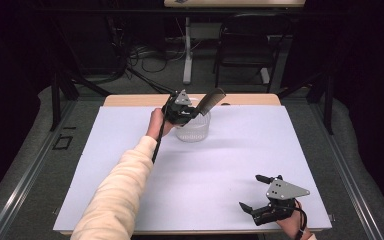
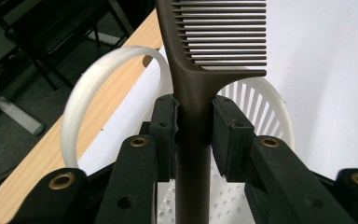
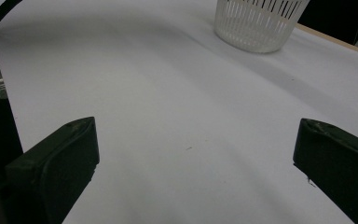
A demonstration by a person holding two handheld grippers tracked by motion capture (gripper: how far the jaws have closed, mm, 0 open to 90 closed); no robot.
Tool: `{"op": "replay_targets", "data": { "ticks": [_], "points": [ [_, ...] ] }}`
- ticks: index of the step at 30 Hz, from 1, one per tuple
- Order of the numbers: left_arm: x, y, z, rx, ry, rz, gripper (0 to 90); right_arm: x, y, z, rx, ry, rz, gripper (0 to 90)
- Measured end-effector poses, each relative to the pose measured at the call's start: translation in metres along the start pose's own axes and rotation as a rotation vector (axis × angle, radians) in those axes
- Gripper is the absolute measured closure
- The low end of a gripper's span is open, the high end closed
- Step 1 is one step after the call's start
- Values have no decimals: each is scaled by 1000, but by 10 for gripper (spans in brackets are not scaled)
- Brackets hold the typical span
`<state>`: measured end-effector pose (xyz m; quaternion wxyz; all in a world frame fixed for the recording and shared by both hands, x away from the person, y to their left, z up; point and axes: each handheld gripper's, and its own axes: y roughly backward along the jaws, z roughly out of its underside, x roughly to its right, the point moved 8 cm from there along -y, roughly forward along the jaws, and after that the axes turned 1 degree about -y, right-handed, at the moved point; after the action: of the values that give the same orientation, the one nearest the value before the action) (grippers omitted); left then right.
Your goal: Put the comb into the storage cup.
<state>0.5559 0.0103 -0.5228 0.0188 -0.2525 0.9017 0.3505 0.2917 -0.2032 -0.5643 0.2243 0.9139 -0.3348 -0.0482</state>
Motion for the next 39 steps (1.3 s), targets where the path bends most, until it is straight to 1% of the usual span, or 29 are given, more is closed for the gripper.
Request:
{"op": "replay_targets", "data": {
  "ticks": [2, 5, 7, 12, 13, 14, 15, 17, 18, 19, 20, 22, 23, 24, 25, 27, 28, 30, 33, 34, 35, 36, 39],
  "points": [
    [1, -1, 1, -7, -7, 6, 716, 0, 0, 0, -2, 1, 1, 0],
    [0, -2, 4, -12, -19, -9, 716, 0, 0, 0, 2, 4, -1, 0],
    [-1, -3, 5, -16, -11, -7, 715, 0, 0, 0, 2, 3, 0, 0],
    [1, -6, 9, -28, -13, 1, 710, 1, 0, 0, 4, 4, 1, 0],
    [1, -6, 10, -30, -13, 1, 696, 1, 0, 0, 4, 4, 0, 0],
    [1, -7, 10, -30, -12, 1, 621, 1, 0, 0, 3, 4, 1, 0],
    [1, -6, 10, -33, -11, -7, 534, 1, 0, 0, 4, 4, 0, 0],
    [1, -2, 8, -2, -3, -5, 453, 1, 1, 0, 4, 4, 1, 0],
    [1, 0, 7, 8, 3, -13, 416, 1, 1, 0, 4, 3, 1, 0],
    [0, 2, 6, 12, 10, -22, 362, 1, 0, 0, 5, 3, 1, 0],
    [-1, 4, 5, 14, 13, -18, 334, 1, 0, 0, 4, 3, 1, 0],
    [-3, 9, 5, 17, 24, -25, 303, 1, 0, 0, 4, 4, 2, 0],
    [-4, 11, 5, 16, 29, -28, 281, 1, 0, 0, 4, 3, 1, 0],
    [-4, 13, 5, 16, 44, -30, 247, 1, 0, 0, 4, 3, 1, 0],
    [-5, 15, 5, 14, 45, -34, 225, 1, 0, 0, 3, 3, 2, 0],
    [-4, 20, 4, 12, 52, -9, 178, 1, 0, 0, 3, 1, 1, 0],
    [-3, 22, 4, 12, 58, -5, 159, 1, 0, 0, 2, 1, 1, 0],
    [-2, 26, 4, 14, 56, 4, 144, 1, 0, 0, 1, 0, 1, 0],
    [0, 31, 4, 13, 55, 8, 94, 1, 0, 1, 0, -2, 1, 0],
    [0, 32, 4, 7, 58, 2, 79, 1, 0, 1, -2, -1, 1, 0],
    [0, 34, 4, 11, 56, 0, 63, 1, -1, 0, -1, -1, 0, 0],
    [1, 36, 4, 3, 62, 9, 48, 2, -1, 0, -1, 0, -1, 0],
    [1, 40, 6, -8, 69, 7, 8, 1, -1, 0, 1, 2, -4, 0]
  ]
}}
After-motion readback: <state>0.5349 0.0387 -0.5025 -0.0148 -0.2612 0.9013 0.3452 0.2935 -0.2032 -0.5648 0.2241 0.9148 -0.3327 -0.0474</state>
